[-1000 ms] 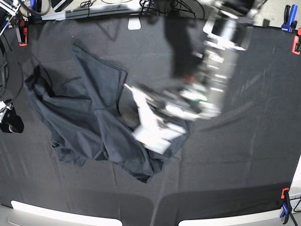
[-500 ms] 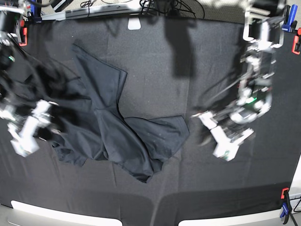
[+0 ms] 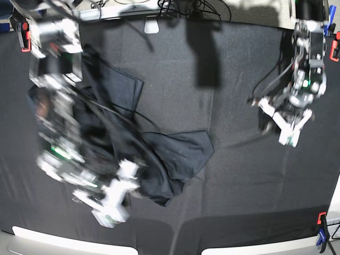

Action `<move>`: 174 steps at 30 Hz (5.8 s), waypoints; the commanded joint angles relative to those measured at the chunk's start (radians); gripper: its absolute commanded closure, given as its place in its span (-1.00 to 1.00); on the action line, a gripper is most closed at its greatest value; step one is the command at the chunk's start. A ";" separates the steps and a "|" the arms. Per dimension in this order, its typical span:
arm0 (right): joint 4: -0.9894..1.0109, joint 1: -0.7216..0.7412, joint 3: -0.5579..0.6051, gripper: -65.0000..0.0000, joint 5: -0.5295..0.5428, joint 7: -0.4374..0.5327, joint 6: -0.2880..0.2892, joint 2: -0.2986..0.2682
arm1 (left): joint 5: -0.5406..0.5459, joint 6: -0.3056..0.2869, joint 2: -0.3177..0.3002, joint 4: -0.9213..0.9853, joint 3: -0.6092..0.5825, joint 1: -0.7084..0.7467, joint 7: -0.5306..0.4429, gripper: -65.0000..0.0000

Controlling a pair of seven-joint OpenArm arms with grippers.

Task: Layout the t-shirt on the table in an organized manner, then fold the t-shirt properly
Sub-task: 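Grasp a shirt edge with the left gripper and pull it toward the right gripper, then regrasp the shirt with both grippers at opposite edges, then hold the shirt with both grippers and adjust the left gripper's grip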

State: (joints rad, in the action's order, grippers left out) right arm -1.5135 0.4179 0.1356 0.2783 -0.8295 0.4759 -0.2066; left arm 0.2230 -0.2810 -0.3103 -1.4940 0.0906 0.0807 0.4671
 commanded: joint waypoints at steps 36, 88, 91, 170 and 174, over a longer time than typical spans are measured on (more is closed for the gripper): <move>0.975 0.443 0.023 0.62 -0.325 0.203 -0.229 0.302 | 0.005 0.001 -0.009 -0.018 0.009 0.033 -0.028 0.23; -0.085 -0.170 0.636 0.23 0.130 -0.241 0.072 0.343 | 0.129 -0.049 -0.139 -0.019 0.356 0.055 -0.020 0.23; -0.121 -0.166 0.619 0.23 0.080 -0.245 0.074 0.343 | 0.130 -0.095 -0.139 -0.044 0.356 0.059 -0.005 0.23; -0.186 -0.338 -0.280 0.23 -0.032 -0.225 -0.021 -0.074 | -0.326 0.296 0.024 -0.271 -0.589 -0.061 0.040 0.93; -0.186 -0.338 -0.280 0.23 -0.032 -0.226 -0.021 -0.074 | -0.322 0.296 0.024 -0.271 -0.589 -0.061 0.040 0.77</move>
State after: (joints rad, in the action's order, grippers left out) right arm -1.6821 0.0631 -0.1398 0.2386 -1.0744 0.4522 -0.2684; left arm -0.0998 0.0002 -0.2829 -1.7451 -0.5030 0.0330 0.5312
